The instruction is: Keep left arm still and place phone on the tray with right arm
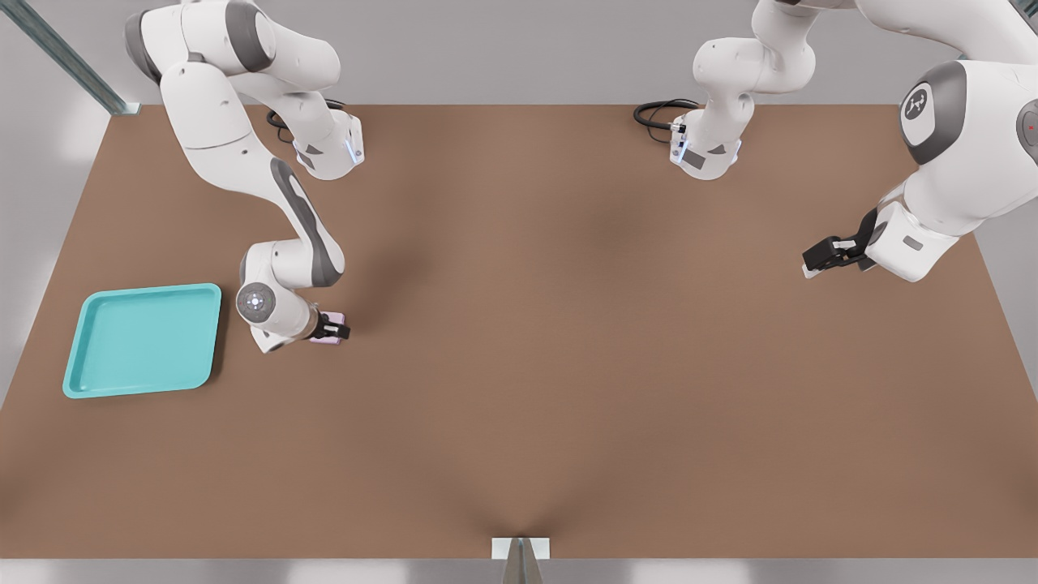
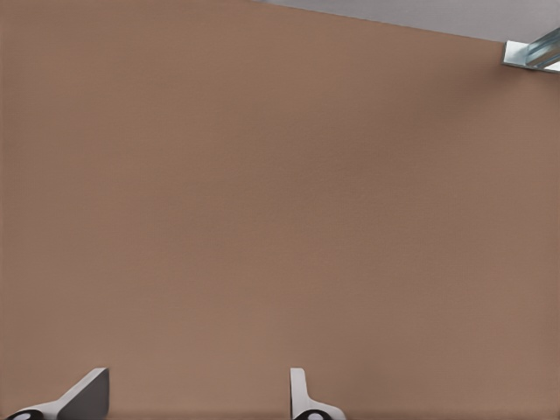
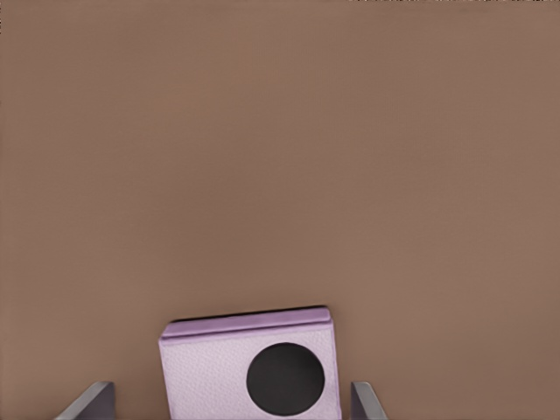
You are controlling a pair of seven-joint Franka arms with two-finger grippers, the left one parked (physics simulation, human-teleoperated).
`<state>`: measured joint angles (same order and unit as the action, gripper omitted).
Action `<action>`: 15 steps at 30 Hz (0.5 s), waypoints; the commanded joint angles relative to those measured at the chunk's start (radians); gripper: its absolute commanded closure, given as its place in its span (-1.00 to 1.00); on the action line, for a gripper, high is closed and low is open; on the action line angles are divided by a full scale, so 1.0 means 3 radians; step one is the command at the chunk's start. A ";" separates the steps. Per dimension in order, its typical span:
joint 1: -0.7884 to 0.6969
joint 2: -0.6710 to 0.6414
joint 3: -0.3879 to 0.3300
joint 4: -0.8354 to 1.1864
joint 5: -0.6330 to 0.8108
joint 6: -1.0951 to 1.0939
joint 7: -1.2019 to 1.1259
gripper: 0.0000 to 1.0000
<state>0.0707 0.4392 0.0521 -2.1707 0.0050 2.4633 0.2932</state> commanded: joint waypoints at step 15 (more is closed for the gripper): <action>0.0000 0.0111 0.0000 -0.0005 0.0019 0.0098 -0.0573 -1.00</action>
<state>0.0706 0.4716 0.0519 -2.1728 0.0079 2.4890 0.2008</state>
